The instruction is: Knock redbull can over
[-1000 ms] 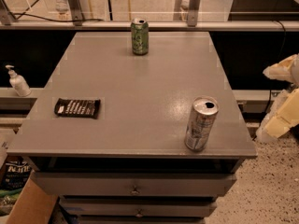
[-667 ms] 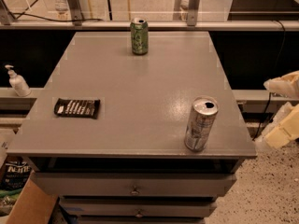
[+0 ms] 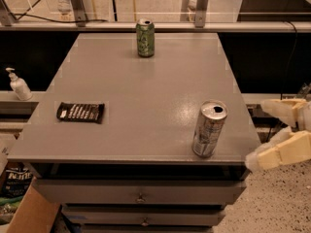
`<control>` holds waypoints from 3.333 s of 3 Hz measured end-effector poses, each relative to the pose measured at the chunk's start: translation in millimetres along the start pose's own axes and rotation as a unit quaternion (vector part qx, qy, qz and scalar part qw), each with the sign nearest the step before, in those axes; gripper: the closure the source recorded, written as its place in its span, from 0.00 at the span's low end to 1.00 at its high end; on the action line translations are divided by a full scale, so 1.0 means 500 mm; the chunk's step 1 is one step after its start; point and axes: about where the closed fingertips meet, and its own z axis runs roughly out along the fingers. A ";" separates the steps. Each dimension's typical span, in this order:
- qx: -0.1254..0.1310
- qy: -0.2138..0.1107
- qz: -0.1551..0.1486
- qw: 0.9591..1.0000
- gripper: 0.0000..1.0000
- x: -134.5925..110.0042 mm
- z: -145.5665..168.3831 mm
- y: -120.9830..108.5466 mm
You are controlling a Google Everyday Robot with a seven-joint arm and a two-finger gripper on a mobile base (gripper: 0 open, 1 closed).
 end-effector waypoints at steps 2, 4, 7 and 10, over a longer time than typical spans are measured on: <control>-0.019 -0.123 0.004 0.992 0.00 -0.045 0.052 0.052; -0.018 -0.140 0.001 0.990 0.00 -0.048 0.062 0.057; 0.066 -0.149 -0.031 0.986 0.00 -0.020 0.154 -0.066; 0.097 -0.215 0.040 0.971 0.00 -0.107 0.168 -0.186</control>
Offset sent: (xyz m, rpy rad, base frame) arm -0.0024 0.0251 0.0035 0.1345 -0.0588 -0.0088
